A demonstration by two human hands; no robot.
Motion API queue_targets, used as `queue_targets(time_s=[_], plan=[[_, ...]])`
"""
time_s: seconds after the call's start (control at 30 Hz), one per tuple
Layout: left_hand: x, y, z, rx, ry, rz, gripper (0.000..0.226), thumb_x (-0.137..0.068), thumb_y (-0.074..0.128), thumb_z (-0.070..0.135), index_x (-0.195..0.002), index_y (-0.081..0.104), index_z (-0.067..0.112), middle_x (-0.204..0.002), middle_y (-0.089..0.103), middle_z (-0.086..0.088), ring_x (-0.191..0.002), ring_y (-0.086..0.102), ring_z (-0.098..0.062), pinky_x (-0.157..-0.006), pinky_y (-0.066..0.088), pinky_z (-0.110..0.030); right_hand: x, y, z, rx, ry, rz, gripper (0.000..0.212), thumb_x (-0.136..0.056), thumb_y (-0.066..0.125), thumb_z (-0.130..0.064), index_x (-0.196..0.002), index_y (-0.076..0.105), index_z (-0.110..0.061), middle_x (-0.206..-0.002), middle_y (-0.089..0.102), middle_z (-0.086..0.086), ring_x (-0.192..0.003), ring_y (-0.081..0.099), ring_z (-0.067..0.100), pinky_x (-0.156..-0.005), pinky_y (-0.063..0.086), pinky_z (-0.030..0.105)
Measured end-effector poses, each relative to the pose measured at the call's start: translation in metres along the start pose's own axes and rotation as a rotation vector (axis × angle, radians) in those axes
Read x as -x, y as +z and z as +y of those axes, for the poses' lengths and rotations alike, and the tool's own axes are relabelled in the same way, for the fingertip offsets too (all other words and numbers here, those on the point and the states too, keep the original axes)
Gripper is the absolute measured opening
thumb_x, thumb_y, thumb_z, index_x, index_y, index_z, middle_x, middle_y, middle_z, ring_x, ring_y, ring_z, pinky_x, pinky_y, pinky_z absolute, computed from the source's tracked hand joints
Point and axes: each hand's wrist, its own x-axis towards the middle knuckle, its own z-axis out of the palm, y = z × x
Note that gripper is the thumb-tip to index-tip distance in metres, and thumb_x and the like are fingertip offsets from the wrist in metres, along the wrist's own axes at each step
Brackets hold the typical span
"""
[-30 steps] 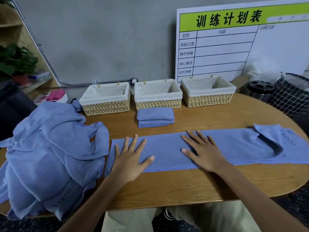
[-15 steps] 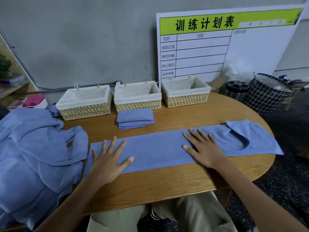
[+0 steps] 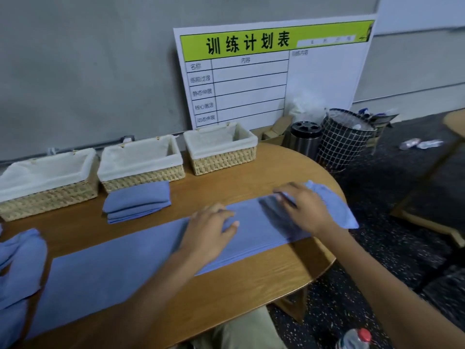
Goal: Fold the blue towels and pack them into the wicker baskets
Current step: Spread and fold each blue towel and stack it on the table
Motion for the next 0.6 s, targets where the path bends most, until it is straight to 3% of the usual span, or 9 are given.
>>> queue_targets(time_s=[0.07,0.17,0.27,0.33,0.47,0.53,0.6], plan=[[-0.037,0.013,0.031,0.066,0.032,0.001,0.037,-0.101,0.049,0.046,-0.126,0.066,0.025,-0.121,0.06,0.006,-0.117,0.053,-0.018,-0.096,0.037,-0.032,-0.002,-0.021,0.027,-0.019,0.087,0.08,0.019,-0.1,0.056,-0.022,-0.112,0.069,-0.014,-0.106,0.066,0.005,-0.093,0.061,0.023,-0.077,0.05,0.042],[-0.09,0.034,0.064,0.185,-0.033,0.001,0.033,-0.097,0.054,0.047,-0.1,0.074,0.021,-0.092,0.065,0.001,-0.092,0.062,-0.022,-0.076,0.045,-0.034,0.002,-0.043,0.066,0.024,0.159,0.058,0.021,-0.096,0.06,-0.011,-0.113,0.07,-0.017,-0.105,0.068,0.003,-0.089,0.062,0.022,-0.076,0.052,0.042],[-0.127,0.057,0.082,0.296,-0.112,-0.019,0.048,-0.093,0.058,0.053,-0.069,0.058,0.011,-0.058,0.051,0.003,-0.063,0.055,-0.022,-0.053,0.032,-0.033,0.006,-0.051,0.09,-0.002,0.237,0.008,0.02,-0.093,0.063,-0.012,-0.11,0.071,-0.017,-0.102,0.071,0.003,-0.083,0.061,0.02,-0.074,0.053,0.042],[-0.139,0.067,0.089,0.32,-0.124,-0.004,0.047,-0.091,0.061,0.053,-0.066,0.052,0.014,-0.056,0.05,0.005,-0.059,0.051,-0.017,-0.052,0.03,-0.033,0.01,-0.052,0.098,-0.037,0.255,-0.019,0.018,-0.093,0.066,-0.014,-0.109,0.072,-0.017,-0.098,0.07,-0.002,-0.081,0.06,0.016,-0.075,0.052,0.038],[-0.153,0.075,0.098,0.495,-0.148,0.048,0.02,-0.085,0.071,0.038,-0.075,0.065,0.021,-0.069,0.065,0.009,-0.077,0.067,-0.017,-0.068,0.048,-0.032,0.018,-0.051,0.1,-0.085,0.21,-0.025,0.017,-0.092,0.069,-0.022,-0.109,0.073,-0.018,-0.1,0.071,-0.005,-0.083,0.062,0.01,-0.071,0.04,0.007],[-0.158,0.073,0.104,0.6,-0.076,0.069,0.015,-0.083,0.073,0.03,-0.072,0.065,0.025,-0.064,0.062,0.012,-0.074,0.066,-0.015,-0.071,0.051,-0.033,0.021,-0.052,0.097,-0.15,0.234,0.014,0.019,-0.092,0.069,-0.029,-0.108,0.073,-0.021,-0.099,0.073,-0.005,-0.086,0.064,0.01,-0.072,0.041,0.006],[-0.161,0.07,0.114,0.69,0.055,0.034,0.007,-0.085,0.073,0.024,-0.079,0.071,0.021,-0.064,0.062,0.013,-0.064,0.06,-0.004,-0.071,0.052,-0.031,0.025,-0.055,0.095,-0.233,0.289,0.058,0.02,-0.093,0.067,-0.037,-0.107,0.072,-0.025,-0.093,0.073,-0.007,-0.086,0.067,0.007,-0.077,0.047,0.016]])
